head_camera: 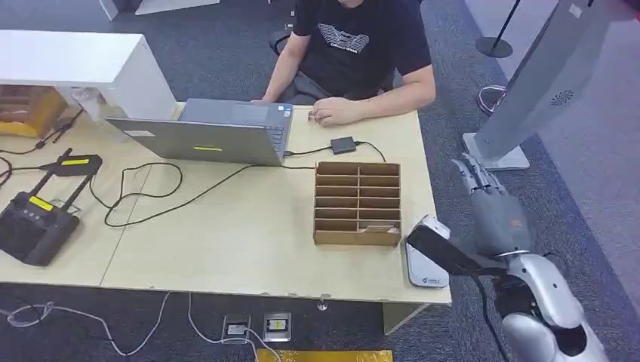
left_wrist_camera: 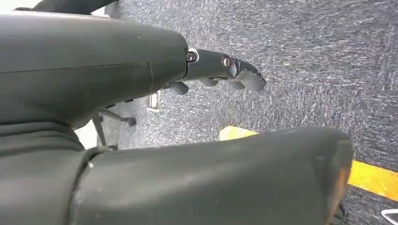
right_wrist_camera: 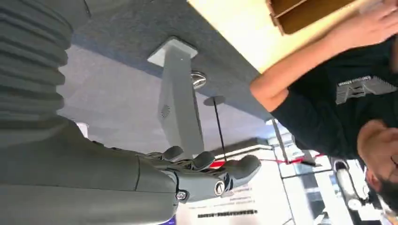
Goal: Pass the card to the sensor for recognition and then transmit it.
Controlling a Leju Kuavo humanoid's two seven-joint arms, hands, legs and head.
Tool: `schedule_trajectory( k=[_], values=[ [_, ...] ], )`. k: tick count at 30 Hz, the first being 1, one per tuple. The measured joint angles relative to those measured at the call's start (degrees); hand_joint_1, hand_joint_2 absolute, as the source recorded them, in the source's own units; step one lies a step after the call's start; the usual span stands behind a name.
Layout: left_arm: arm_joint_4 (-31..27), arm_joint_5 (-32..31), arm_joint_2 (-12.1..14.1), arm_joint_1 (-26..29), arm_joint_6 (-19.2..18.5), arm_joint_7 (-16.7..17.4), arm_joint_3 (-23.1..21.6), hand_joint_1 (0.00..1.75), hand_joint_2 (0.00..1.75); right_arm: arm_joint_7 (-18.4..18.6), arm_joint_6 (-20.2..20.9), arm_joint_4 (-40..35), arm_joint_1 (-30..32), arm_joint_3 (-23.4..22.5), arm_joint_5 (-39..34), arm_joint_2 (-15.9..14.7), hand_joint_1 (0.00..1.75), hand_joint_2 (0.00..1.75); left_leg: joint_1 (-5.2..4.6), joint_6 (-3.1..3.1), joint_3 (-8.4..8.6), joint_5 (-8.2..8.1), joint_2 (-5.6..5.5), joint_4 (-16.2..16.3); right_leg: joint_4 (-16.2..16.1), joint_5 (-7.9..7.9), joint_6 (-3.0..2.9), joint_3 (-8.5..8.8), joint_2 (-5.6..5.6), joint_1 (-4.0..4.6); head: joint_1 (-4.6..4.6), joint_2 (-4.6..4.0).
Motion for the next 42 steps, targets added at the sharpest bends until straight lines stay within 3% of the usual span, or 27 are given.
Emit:
schedule_trajectory(
  k=[7,10,19,23,29,39,42],
  values=[
    [0.0,1.6,-0.9,-0.1,2.6,1.6,0.3,0.00,0.00,-5.1,-11.1,13.2,-1.1,5.8,0.3,5.4,0.00,1.75,0.01,-0.02,0.02,0.02,-0.01,0.0,0.0,0.01,-0.01,0.02,0.00,0.02,0.02,0.00],
    [0.0,2.2,-1.3,-0.1,3.7,2.1,0.5,0.00,0.00,-7.8,-13.0,19.5,-2.4,8.0,-0.4,7.8,0.00,1.75,0.02,-0.02,0.03,0.02,0.00,0.0,0.0,0.01,-0.01,0.03,0.01,0.03,0.02,0.00],
    [0.0,2.5,-2.3,0.0,4.7,3.0,0.6,0.00,0.00,-9.2,-12.6,29.0,-4.4,11.9,-1.4,12.6,0.00,1.75,0.01,-0.02,0.01,0.02,-0.01,0.0,0.0,0.00,-0.01,0.01,0.00,0.02,0.04,0.00],
    [0.0,2.7,-2.5,0.0,4.8,3.1,0.6,0.00,0.00,-9.3,-12.4,30.5,-4.7,12.6,-1.8,13.2,0.00,1.75,0.01,-0.02,0.00,0.02,0.00,0.0,0.0,0.01,-0.01,0.02,0.00,0.02,0.04,0.00],
    [0.0,2.9,-2.9,0.0,5.3,3.3,1.0,0.00,0.00,-13.2,-10.7,33.7,-7.6,13.5,-3.8,13.6,0.00,1.75,0.01,-0.02,0.06,0.03,0.01,0.0,0.0,0.02,-0.01,0.03,0.02,0.02,0.04,0.00],
    [0.0,2.9,-3.3,0.0,5.4,3.3,1.5,0.00,0.00,-13.6,-10.6,35.6,-8.8,14.4,-3.9,14.3,0.00,1.75,0.01,-0.03,0.04,0.03,0.02,0.0,0.0,0.02,-0.02,0.02,0.04,0.02,0.02,0.00],
    [0.0,2.8,-3.3,0.0,4.9,3.3,1.6,0.00,0.00,-13.4,-12.5,36.1,-9.0,14.8,-2.3,14.4,0.00,1.75,0.01,-0.03,0.04,0.03,0.02,0.0,0.0,0.02,-0.02,0.02,0.03,0.02,0.02,0.00]
  ],
)
